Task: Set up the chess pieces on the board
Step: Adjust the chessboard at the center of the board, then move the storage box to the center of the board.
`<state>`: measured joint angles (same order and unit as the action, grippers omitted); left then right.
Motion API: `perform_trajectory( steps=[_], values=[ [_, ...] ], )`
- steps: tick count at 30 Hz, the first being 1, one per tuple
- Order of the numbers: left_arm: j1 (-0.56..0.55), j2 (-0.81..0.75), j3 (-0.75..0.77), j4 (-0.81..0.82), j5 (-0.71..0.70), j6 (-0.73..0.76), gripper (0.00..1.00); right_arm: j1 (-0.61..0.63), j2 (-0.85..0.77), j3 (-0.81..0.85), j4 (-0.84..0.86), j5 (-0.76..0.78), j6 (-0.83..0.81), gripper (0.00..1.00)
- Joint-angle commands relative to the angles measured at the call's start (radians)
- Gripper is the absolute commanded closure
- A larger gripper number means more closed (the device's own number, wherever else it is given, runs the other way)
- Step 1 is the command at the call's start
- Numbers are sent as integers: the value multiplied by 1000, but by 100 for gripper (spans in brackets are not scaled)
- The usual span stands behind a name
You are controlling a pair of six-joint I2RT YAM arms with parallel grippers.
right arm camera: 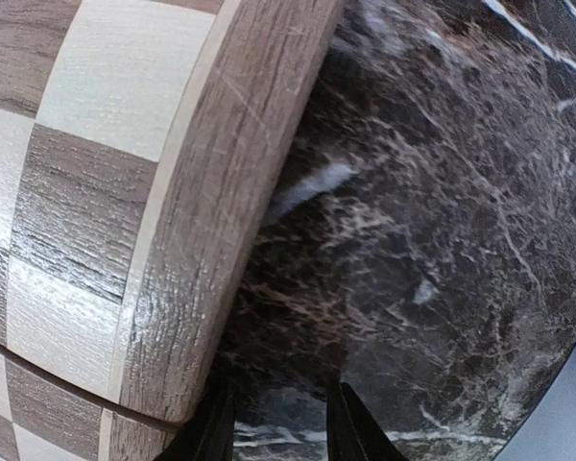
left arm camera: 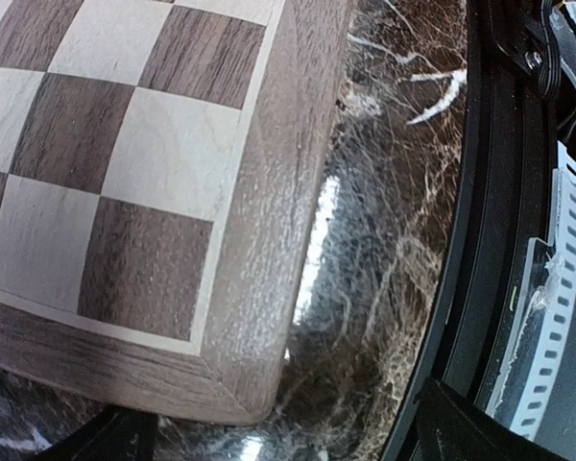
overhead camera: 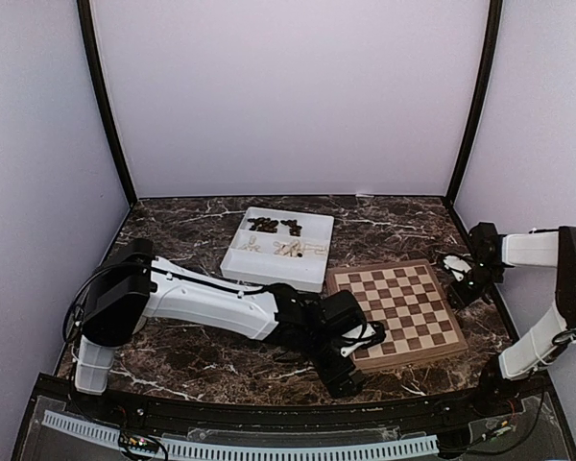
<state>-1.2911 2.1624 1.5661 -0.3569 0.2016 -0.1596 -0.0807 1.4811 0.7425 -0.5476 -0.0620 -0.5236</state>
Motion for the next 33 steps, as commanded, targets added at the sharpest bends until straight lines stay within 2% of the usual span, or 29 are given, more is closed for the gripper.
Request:
perform_trajectory(
  steps=[1,6,9,12,17,21,24,26,27,28,30,33],
  values=[
    [-7,-54,-69,50,-36,-45,3,37,4,0,-68,-141,25,65],
    [-7,-139,-83,-4,-86,-34,3,15,-94,40,-153,-113,22,62],
    [-6,-231,-86,-34,-98,26,3,-16,-159,113,-208,-102,32,52],
    [21,-327,-50,-103,-181,62,2,-19,-198,199,-240,-138,52,43],
    [219,-367,3,-193,-314,18,4,-5,-203,292,-235,-394,75,37],
    [376,-332,43,-206,-353,-23,12,47,-161,298,-180,-472,59,36],
    [463,-276,98,-227,-367,-22,27,65,-121,285,-133,-568,36,37],
    [503,-235,111,-228,-331,-20,44,72,-93,264,-90,-620,27,39],
    [515,-210,113,-226,-301,-24,56,74,-83,248,-64,-642,28,41],
    [534,-197,113,-218,-287,-33,62,74,-78,228,-24,-661,42,43],
    [554,-151,112,-205,-256,-40,79,75,-73,204,13,-669,37,45],
    [568,-105,119,-200,-249,-58,93,75,-79,177,55,-622,44,48]
  ],
)
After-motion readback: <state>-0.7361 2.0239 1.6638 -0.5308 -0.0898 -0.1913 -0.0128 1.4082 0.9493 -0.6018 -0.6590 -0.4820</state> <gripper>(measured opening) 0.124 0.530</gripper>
